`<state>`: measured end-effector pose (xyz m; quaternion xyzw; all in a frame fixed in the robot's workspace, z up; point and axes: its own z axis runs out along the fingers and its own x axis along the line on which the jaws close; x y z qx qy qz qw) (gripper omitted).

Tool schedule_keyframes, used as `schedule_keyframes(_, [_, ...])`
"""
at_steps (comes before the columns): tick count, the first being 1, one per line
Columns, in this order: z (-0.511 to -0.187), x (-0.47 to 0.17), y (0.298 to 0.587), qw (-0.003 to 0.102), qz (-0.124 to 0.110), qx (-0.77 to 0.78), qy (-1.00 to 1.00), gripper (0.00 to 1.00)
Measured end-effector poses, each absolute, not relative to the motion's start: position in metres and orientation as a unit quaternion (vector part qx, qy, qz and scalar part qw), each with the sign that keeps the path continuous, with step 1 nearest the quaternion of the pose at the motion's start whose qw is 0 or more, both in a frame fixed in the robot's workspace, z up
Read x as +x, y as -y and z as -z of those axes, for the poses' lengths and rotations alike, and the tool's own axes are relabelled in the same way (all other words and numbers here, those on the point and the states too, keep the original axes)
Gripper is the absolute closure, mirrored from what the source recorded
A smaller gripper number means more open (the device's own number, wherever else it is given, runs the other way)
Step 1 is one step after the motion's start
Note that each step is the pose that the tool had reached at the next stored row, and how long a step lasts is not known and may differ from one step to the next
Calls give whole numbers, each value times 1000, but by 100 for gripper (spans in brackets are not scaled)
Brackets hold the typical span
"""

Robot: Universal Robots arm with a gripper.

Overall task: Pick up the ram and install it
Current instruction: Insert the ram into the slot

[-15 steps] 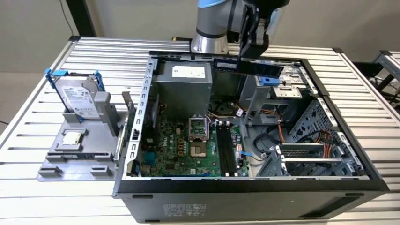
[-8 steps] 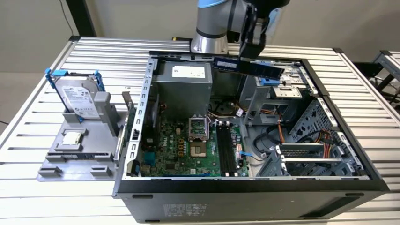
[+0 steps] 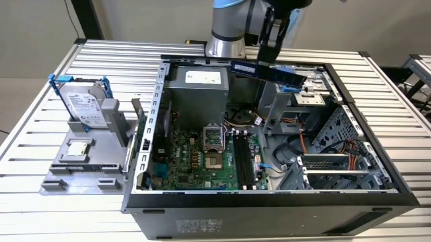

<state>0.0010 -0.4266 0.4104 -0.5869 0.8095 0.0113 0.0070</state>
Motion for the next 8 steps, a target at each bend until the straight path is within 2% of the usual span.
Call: schedule_keyframes(8, [-410,1,427,8,-11,-544,-839,100])
